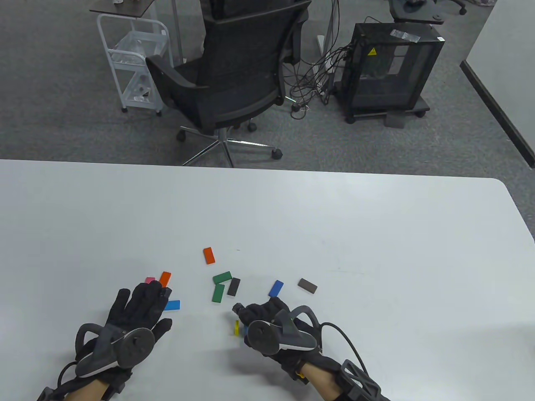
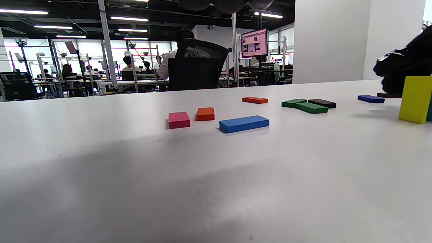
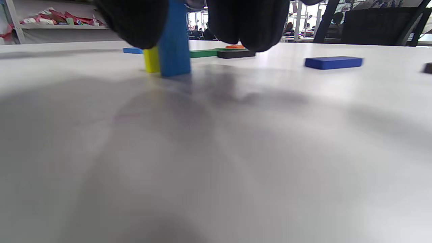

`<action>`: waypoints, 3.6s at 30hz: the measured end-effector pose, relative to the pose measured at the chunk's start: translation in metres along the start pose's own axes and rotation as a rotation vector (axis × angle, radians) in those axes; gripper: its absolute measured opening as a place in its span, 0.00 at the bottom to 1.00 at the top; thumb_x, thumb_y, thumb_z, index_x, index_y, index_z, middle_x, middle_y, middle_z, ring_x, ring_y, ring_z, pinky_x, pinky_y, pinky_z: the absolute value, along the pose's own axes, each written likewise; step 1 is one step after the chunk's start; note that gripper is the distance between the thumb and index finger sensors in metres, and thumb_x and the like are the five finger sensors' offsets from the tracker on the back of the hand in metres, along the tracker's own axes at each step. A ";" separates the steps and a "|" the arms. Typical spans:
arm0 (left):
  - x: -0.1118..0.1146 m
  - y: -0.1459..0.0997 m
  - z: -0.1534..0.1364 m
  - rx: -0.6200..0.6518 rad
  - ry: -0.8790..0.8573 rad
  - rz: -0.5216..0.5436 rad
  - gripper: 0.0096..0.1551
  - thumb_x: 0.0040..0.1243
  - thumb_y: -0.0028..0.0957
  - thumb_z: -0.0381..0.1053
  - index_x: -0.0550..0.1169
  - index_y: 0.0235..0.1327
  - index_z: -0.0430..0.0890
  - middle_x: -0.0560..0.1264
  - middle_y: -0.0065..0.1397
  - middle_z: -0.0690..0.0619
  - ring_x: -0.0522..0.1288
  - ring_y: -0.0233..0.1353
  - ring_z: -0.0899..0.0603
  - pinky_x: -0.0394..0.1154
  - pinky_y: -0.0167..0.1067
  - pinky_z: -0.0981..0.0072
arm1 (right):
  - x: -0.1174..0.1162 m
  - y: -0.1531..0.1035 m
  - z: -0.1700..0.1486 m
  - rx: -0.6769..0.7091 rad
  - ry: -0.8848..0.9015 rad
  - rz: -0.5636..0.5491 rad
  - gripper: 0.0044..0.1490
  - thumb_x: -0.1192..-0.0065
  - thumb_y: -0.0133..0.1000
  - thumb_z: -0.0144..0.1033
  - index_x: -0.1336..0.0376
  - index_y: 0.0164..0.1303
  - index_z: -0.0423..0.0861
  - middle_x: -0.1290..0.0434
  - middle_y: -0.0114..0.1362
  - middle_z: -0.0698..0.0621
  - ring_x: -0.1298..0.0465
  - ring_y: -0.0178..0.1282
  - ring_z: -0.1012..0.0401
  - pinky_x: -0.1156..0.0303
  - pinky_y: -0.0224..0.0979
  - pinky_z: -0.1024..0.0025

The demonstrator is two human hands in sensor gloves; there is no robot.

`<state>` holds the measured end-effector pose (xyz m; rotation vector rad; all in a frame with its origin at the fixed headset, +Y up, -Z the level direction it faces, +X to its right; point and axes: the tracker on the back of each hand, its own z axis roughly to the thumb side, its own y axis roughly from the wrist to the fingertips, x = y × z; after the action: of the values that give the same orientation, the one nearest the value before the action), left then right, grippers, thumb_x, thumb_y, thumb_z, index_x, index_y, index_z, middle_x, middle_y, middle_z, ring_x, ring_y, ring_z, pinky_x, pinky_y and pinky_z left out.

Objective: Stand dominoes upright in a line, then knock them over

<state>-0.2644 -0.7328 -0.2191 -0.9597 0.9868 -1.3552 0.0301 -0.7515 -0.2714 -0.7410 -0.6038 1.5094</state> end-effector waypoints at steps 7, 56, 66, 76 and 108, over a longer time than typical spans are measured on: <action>-0.003 -0.002 -0.001 0.003 -0.019 0.022 0.41 0.27 0.72 0.65 0.54 0.95 0.46 0.51 0.96 0.44 0.50 0.92 0.35 0.41 0.85 0.41 | 0.016 -0.002 -0.039 -0.166 -0.008 -0.057 0.42 0.38 0.60 0.46 0.47 0.84 0.51 0.38 0.83 0.45 0.31 0.77 0.50 0.47 0.84 0.45; -0.003 -0.002 0.001 0.005 -0.006 0.006 0.41 0.27 0.72 0.65 0.54 0.95 0.47 0.51 0.96 0.44 0.50 0.91 0.35 0.41 0.85 0.41 | 0.021 -0.001 -0.029 -0.036 0.110 -0.126 0.25 0.40 0.59 0.45 0.39 0.65 0.54 0.31 0.71 0.45 0.27 0.68 0.53 0.43 0.82 0.45; -0.003 -0.002 0.001 0.007 -0.004 0.003 0.41 0.27 0.72 0.65 0.53 0.95 0.46 0.51 0.96 0.44 0.50 0.91 0.35 0.41 0.85 0.41 | 0.009 -0.004 -0.024 -0.010 0.119 -0.059 0.38 0.38 0.59 0.44 0.45 0.81 0.51 0.30 0.73 0.48 0.27 0.70 0.52 0.44 0.83 0.46; -0.003 -0.002 0.002 0.013 0.000 0.002 0.41 0.27 0.72 0.65 0.53 0.95 0.46 0.51 0.96 0.44 0.50 0.91 0.35 0.41 0.85 0.40 | -0.002 -0.002 -0.011 0.029 0.078 -0.042 0.42 0.38 0.59 0.44 0.49 0.84 0.52 0.31 0.75 0.51 0.28 0.73 0.52 0.45 0.84 0.46; -0.003 -0.001 0.004 0.018 0.007 -0.011 0.41 0.27 0.72 0.65 0.53 0.95 0.46 0.52 0.96 0.44 0.50 0.91 0.35 0.41 0.85 0.40 | -0.005 -0.002 -0.005 0.030 0.046 0.003 0.47 0.38 0.59 0.47 0.53 0.87 0.48 0.37 0.81 0.45 0.31 0.76 0.50 0.46 0.84 0.45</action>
<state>-0.2609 -0.7301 -0.2164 -0.9486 0.9739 -1.3751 0.0349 -0.7568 -0.2726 -0.7521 -0.5444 1.4971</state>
